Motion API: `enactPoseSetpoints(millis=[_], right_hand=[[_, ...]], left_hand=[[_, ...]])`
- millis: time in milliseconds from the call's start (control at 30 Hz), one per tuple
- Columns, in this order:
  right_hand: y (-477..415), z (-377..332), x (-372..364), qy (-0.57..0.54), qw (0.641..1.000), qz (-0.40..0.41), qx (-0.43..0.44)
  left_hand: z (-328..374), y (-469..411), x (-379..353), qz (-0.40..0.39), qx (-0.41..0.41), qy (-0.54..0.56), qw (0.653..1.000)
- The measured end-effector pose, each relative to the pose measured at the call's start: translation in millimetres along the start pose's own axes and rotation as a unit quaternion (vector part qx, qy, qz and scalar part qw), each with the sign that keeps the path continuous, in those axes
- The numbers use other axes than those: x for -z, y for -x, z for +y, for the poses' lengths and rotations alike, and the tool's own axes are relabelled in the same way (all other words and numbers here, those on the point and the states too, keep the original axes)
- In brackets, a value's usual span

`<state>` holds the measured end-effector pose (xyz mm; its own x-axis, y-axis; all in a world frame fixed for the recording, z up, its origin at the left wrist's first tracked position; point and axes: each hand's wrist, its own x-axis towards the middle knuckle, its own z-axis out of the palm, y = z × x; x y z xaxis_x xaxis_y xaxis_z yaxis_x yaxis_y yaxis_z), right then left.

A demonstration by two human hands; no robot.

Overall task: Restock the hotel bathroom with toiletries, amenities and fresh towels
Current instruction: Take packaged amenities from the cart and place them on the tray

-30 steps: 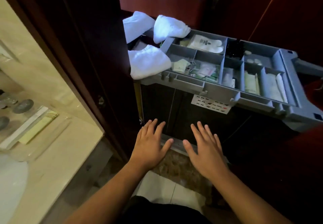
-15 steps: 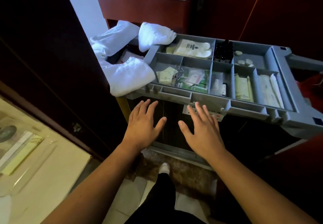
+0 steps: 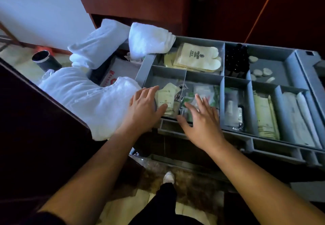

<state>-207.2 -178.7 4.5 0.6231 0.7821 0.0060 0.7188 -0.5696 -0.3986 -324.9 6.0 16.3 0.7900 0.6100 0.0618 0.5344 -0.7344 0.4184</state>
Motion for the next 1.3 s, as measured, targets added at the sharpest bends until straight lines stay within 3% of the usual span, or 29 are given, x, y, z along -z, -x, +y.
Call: enactPoseSetpoints(millis=[200,467,733,1000,1300], right_hand=[[-74,-1,-14,0.042,0.999,-0.031,0.004],[-125,-14,2,0.055,0.989,-0.134,-0.02],[-156,-2,-27,0.098,0.984,-0.15,0.017],[-156,-3,-34,0.098,0.986,-0.137,0.018],[-150,-2,-36,0.086,0.99,-0.113,0.018]], left_hand=[[-14,-68,-11,-0.053,-0.032,-0.035,0.997],[-27,-130,-20,-0.205,-0.038,-0.1,0.973],[-27,-150,-31,-0.235,-0.051,-0.144,0.96],[-30,-154,-35,-0.229,-0.025,-0.088,0.969],[-25,-156,-25,-0.279,0.019,-0.001,0.96]])
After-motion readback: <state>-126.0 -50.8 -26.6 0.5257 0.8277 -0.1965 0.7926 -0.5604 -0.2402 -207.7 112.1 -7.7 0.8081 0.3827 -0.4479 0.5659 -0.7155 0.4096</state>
